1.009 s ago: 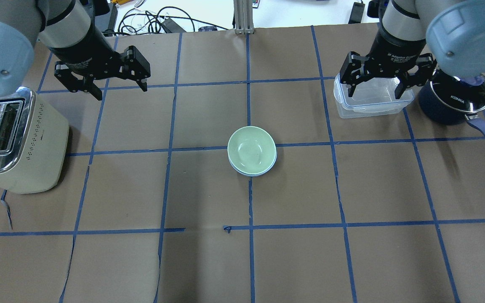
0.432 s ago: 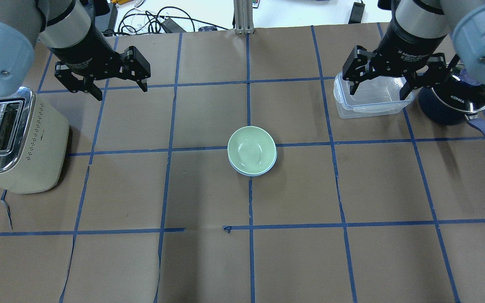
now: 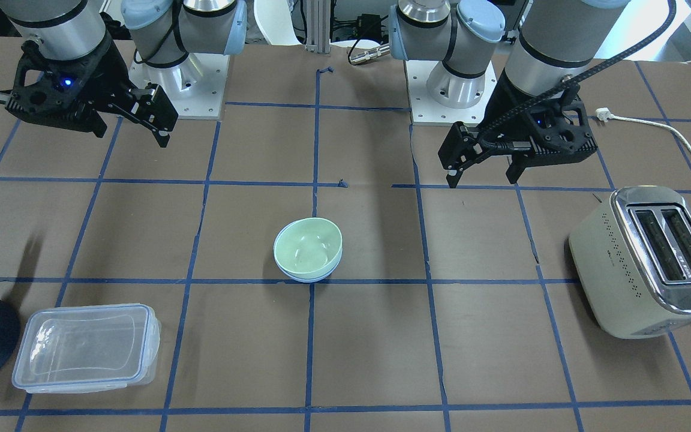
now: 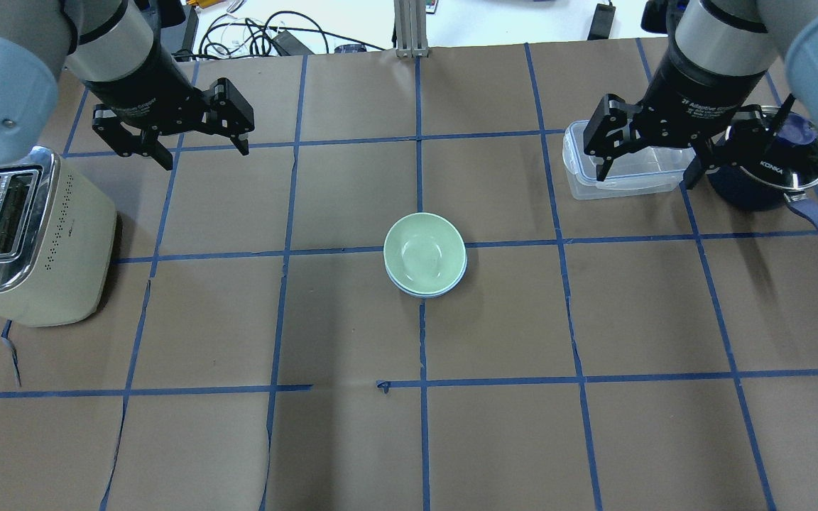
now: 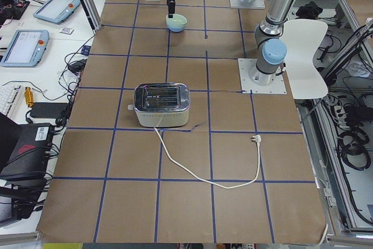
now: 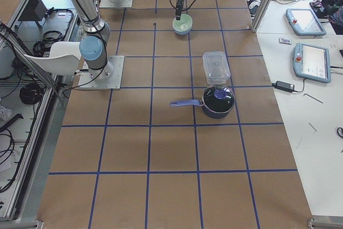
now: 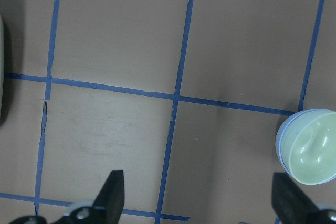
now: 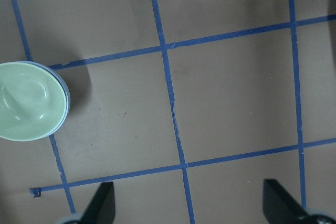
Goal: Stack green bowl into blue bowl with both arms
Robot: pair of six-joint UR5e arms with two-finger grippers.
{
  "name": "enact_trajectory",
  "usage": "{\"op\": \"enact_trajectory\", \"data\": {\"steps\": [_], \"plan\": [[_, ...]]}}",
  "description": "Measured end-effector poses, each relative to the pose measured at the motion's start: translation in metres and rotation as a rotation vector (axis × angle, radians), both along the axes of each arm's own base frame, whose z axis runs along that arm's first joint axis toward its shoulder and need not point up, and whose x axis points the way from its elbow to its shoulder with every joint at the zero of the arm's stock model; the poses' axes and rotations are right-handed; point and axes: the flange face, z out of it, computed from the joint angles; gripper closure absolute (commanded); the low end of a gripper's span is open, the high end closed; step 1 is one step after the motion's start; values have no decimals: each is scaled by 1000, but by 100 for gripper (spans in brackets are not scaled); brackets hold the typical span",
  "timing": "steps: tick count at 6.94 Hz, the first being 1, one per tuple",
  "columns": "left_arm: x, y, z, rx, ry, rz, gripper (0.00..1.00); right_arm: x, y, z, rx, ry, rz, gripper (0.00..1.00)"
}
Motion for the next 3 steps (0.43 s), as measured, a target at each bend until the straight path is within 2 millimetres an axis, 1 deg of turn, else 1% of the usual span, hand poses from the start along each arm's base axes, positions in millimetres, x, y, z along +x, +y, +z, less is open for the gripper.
{"op": "enact_trajectory", "data": {"steps": [3], "plan": [[-1, 0, 0, 1, 0, -1, 0, 1, 2, -1, 14, -12, 92, 0]]}}
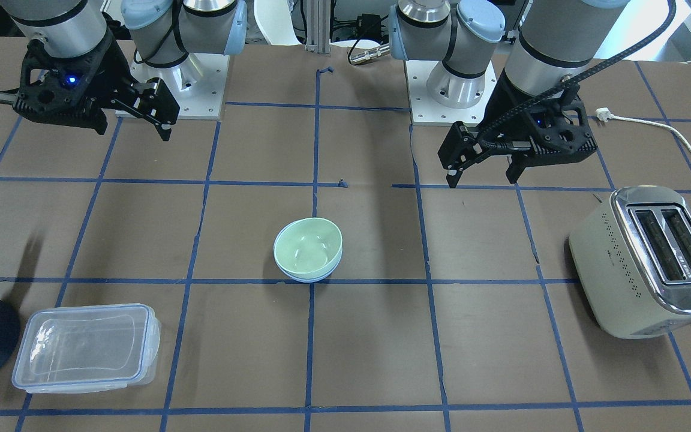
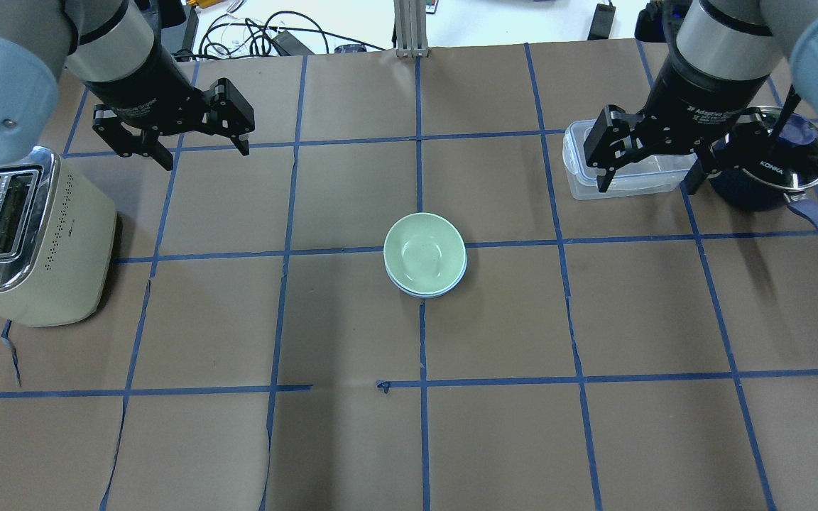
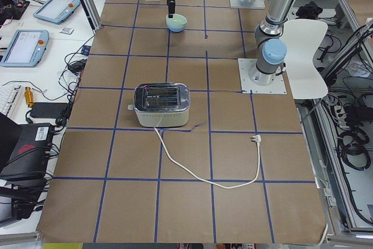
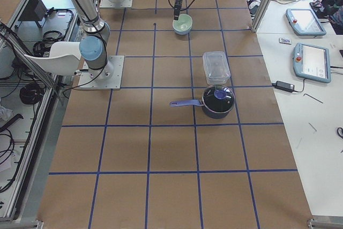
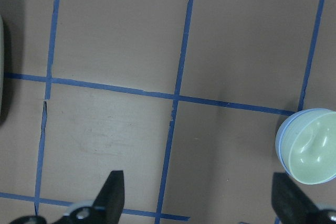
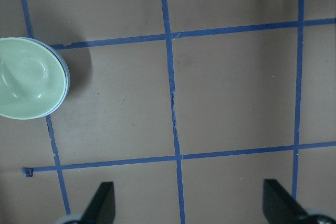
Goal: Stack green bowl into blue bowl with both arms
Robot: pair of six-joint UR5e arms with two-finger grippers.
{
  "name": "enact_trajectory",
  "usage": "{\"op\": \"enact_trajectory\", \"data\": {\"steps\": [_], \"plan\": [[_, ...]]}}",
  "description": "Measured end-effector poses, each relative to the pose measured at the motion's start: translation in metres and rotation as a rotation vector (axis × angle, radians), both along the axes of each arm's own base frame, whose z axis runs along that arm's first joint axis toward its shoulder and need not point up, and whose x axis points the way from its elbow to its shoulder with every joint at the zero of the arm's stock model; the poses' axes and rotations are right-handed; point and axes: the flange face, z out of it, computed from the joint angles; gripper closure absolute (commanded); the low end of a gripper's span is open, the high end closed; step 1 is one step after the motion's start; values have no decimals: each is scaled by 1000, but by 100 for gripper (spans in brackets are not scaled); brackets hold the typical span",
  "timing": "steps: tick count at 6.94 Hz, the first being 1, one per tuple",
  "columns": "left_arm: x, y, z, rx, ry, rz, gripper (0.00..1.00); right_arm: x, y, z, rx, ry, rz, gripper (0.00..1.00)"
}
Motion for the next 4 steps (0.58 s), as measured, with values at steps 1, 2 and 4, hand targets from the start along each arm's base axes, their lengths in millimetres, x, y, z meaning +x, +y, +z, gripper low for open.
{"op": "enact_trajectory", "data": {"steps": [1, 2, 4], "plan": [[0, 0, 0, 0, 0, 0, 0, 0, 0, 1, -2, -1, 9, 0], [0, 0, 0, 0, 0, 0, 0, 0, 0, 3, -6, 1, 12, 0], [0, 0, 0, 0, 0, -1, 0, 0, 0, 4, -8, 0, 9, 0]]}}
